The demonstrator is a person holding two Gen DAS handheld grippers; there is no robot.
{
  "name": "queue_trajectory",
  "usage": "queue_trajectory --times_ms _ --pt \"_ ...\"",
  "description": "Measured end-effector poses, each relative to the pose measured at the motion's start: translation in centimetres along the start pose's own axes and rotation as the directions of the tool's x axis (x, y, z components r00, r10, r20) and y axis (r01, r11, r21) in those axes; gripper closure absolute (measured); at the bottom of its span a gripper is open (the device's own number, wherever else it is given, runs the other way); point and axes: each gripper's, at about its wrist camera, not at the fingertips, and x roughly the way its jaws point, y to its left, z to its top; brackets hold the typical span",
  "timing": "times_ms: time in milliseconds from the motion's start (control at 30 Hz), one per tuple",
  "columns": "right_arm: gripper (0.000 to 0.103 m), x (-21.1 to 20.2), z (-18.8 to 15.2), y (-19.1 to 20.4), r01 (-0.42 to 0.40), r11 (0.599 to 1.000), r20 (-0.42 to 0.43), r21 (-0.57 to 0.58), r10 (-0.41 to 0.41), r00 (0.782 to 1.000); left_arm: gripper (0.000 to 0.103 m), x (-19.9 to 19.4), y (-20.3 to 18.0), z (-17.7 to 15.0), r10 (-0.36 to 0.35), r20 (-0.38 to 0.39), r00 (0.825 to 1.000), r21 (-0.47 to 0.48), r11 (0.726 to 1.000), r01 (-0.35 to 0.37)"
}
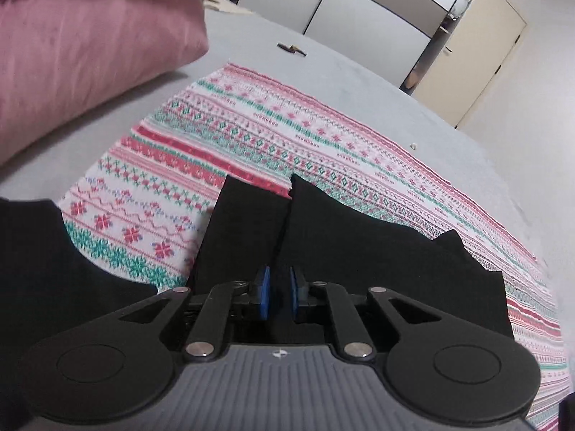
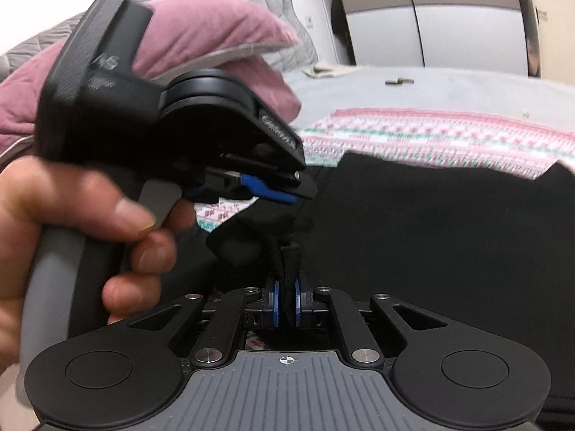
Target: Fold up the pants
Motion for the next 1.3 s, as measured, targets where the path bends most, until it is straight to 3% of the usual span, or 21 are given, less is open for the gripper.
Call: queue_trajectory --times_ms 200,333,433,533,633,767,867,967,1100,1133,1200,1300 --pt "0.094 1.6 1.0 -1.2 -0.037 0.999 0.001 -0.015 0.037 0.999 0.054 -2.1 1.3 0.7 -0.009 0.032 0.999 -0.075 0.997 0.012" --pt "0.094 2.5 0.0 -1.0 -0.015 1.0 -0.049 -0.016 0.015 0.999 0.049 -1.9 0.3 0.5 -0.003 0.019 1.0 -0.018 1.0 0.003" --pt "0.088 2.4 -0.3 -2.0 -0.05 0.997 -0.076 0.057 0.054 0.996 0.044 -1.0 -0.1 0.4 0.011 0.026 1.0 0.007 1.0 -0.011" --pt "0.076 0.9 0.1 -3.6 -0.117 0.99 -0.102 0.08 0.124 0.987 0.039 -1.3 -0.9 0.4 0.014 0.051 0.999 0.011 1.0 -0.014" --pt "0.054 -2.6 0.1 -5.5 -0.146 0.987 -0.097 0.068 0.152 0.984 0.035 -1.8 -3.2 0.0 0.013 0.071 0.997 0.073 0.997 -0.018" --pt "0.051 -7.3 0.6 -10.3 -0.087 0.987 -0.062 0.135 0.096 0.993 0.031 -1.5 -7.6 -1.9 0.062 0.101 0.993 0.147 0.986 -0.077" --pt "0.051 -9.1 0.8 -14.9 0.044 0.984 -0.069 0.175 -0.032 0.997 0.02 -0.1 -10.9 -3.8 0.118 0.088 0.989 0.208 0.969 -0.134" --pt "0.051 -9.6 0.5 -19.5 0.168 0.963 -0.126 0.213 -0.143 0.982 0.02 1.4 -13.4 -5.9 0.175 0.074 0.982 0.266 0.945 -0.188" --pt "0.051 -10.6 -1.8 -23.1 0.292 0.931 -0.184 0.218 -0.255 0.949 0.02 3.3 -14.1 -7.6 0.168 -0.006 0.986 0.247 0.955 -0.161" --pt "0.051 -10.6 -3.0 -23.6 0.304 0.927 -0.214 0.22 -0.258 0.942 0.02 3.8 -14.0 -7.9 0.172 -0.027 0.985 0.237 0.958 -0.16" --pt "0.051 -11.8 -4.6 -23.0 0.284 0.946 -0.17 0.155 -0.258 0.951 0.021 4.7 -13.6 -8.4 0.202 -0.049 0.978 0.233 0.955 -0.186" --pt "0.051 -12.8 -5.5 -22.5 0.285 0.949 -0.158 0.134 -0.263 0.952 0.02 5.0 -13.6 -8.8 0.238 -0.013 0.971 0.266 0.937 -0.227"
